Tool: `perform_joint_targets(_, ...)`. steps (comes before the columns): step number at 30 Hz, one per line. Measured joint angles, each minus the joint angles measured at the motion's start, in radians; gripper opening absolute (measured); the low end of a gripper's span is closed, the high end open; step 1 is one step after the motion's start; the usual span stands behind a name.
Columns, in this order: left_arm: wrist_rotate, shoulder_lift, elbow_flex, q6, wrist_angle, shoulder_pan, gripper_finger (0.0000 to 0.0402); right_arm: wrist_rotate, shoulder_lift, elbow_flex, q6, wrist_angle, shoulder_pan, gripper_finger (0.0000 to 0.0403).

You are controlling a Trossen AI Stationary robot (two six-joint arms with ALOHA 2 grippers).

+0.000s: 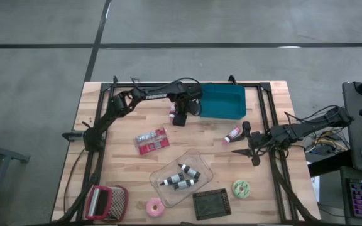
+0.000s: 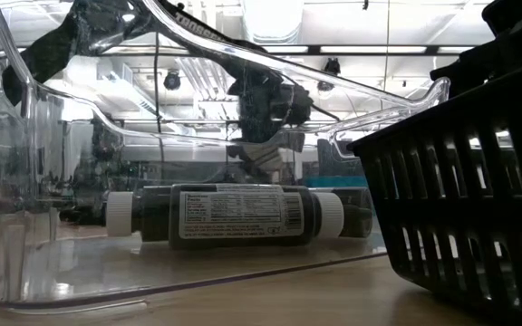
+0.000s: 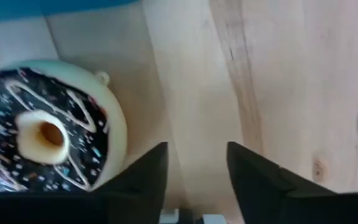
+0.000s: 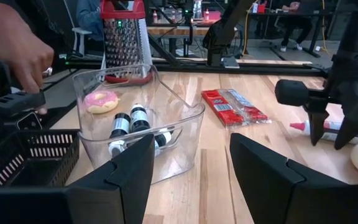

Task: Pick & Place Food Item
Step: Put the black donut into the black basket

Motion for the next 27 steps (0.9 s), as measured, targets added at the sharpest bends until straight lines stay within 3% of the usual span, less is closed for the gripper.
perform_joint_targets(6, -0.023, -0.002, 0.0, -0.015, 0.012, -0.003, 0.0218, 0.0, 0.0, 0.0, 0.0, -0.012, 0.0, 0.0208)
perform_joint_targets(16, -0.029, -0.003, 0.154, -0.045, -0.032, -0.021, 0.0225, 0.0, 0.0, -0.001, 0.023, -0.049, 0.0, 0.0208)
perform_joint_targets(20, 0.039, -0.006, 0.192, -0.085, 0.04, 0.018, 0.0225, 0.0, 0.0, -0.001, 0.023, -0.048, 0.0, 0.0208)
perform_joint_targets(27, 0.124, -0.003, 0.13, -0.161, 0.084, 0.075, 0.0225, 0.0, 0.0, -0.001, 0.019, -0.049, 0.0, 0.0208)
